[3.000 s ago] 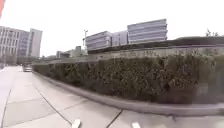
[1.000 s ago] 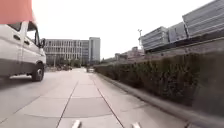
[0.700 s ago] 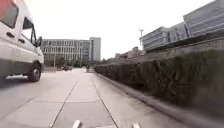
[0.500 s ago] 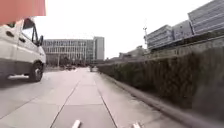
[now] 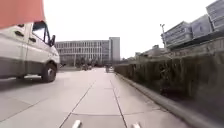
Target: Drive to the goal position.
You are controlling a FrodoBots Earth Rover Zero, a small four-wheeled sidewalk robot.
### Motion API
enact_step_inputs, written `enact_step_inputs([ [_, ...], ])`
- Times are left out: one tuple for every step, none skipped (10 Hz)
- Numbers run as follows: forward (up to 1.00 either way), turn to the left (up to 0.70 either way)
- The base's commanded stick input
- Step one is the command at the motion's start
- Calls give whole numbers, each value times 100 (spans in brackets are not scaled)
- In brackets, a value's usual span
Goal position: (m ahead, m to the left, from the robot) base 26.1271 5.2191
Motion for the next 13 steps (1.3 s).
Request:
enact_step_inputs([
  [85,0],
  [85,0],
  [85,0],
  [85,0],
  [85,0],
  [85,0],
  [85,0],
  [85,0],
  [85,0],
  [85,0],
  [85,0],
  [85,0],
  [85,0],
])
